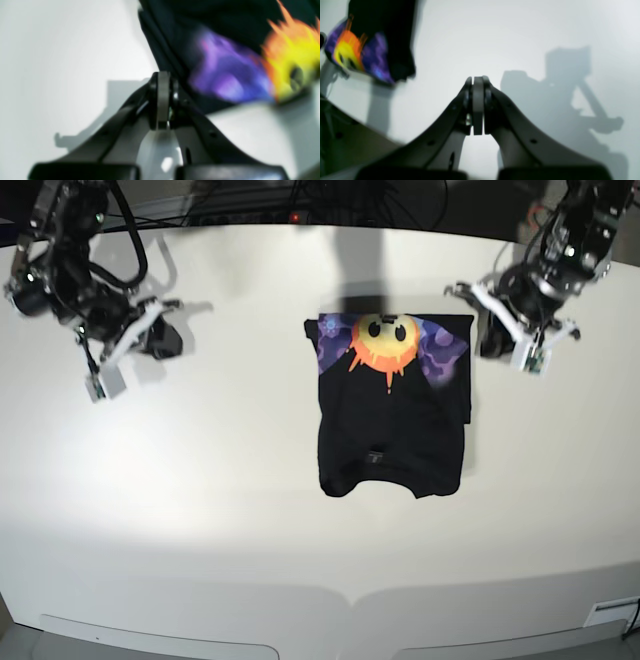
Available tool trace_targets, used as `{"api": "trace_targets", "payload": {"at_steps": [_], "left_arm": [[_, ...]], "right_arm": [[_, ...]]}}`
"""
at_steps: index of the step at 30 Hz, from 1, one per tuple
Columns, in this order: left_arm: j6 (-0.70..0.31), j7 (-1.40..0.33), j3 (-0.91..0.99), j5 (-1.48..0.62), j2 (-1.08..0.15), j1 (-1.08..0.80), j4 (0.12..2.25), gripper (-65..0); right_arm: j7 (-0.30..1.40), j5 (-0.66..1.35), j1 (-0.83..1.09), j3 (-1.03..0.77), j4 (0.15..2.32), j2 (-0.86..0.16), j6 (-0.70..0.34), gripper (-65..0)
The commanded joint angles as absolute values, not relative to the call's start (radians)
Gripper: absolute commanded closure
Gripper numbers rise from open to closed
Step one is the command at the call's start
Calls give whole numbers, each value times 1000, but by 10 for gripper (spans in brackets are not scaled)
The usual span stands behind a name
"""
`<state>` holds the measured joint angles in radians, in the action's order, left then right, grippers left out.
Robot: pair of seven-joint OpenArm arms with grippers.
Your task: Fold the T-shirt properly
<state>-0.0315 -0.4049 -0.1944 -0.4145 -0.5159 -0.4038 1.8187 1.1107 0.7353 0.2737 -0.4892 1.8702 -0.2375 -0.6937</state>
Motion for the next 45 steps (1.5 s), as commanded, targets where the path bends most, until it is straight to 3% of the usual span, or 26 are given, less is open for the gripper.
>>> {"api": "trace_targets", "payload": {"at_steps": [1, 7, 12, 19, 24, 31, 37, 45], "left_arm": [[-32, -385, -165, -413, -526, -443, 1860, 0], [-31, -392, -1, -412, -471, -713, 1919, 0], [-137, -373, 112, -413, -398, -884, 1919, 0], [-287, -329, 166, -390, -332, -1000, 1827, 0], [-395, -254, 166, -392, -332, -929, 1543, 0], [-466, -221, 166, -393, -330, -686, 1038, 0], [-465, -77, 166, -347, -328, -502, 672, 0], [-447, 35, 166, -202, -223, -330, 451, 0]], "right_arm": [[1106, 770, 303, -518, 1909, -245, -698, 0], [1161, 849, 518, -651, 1977, -241, -698, 0], [1164, 828, 689, -689, 1976, -176, -698, 0], [853, 537, 863, -687, 1892, -38, -698, 0], [736, 444, 852, -687, 1652, -33, -698, 0], [661, 418, 688, -687, 1180, -145, -698, 0], [424, 181, 506, -687, 810, -235, -698, 0], [127, -83, 295, -671, 471, -279, -698, 0]]}}
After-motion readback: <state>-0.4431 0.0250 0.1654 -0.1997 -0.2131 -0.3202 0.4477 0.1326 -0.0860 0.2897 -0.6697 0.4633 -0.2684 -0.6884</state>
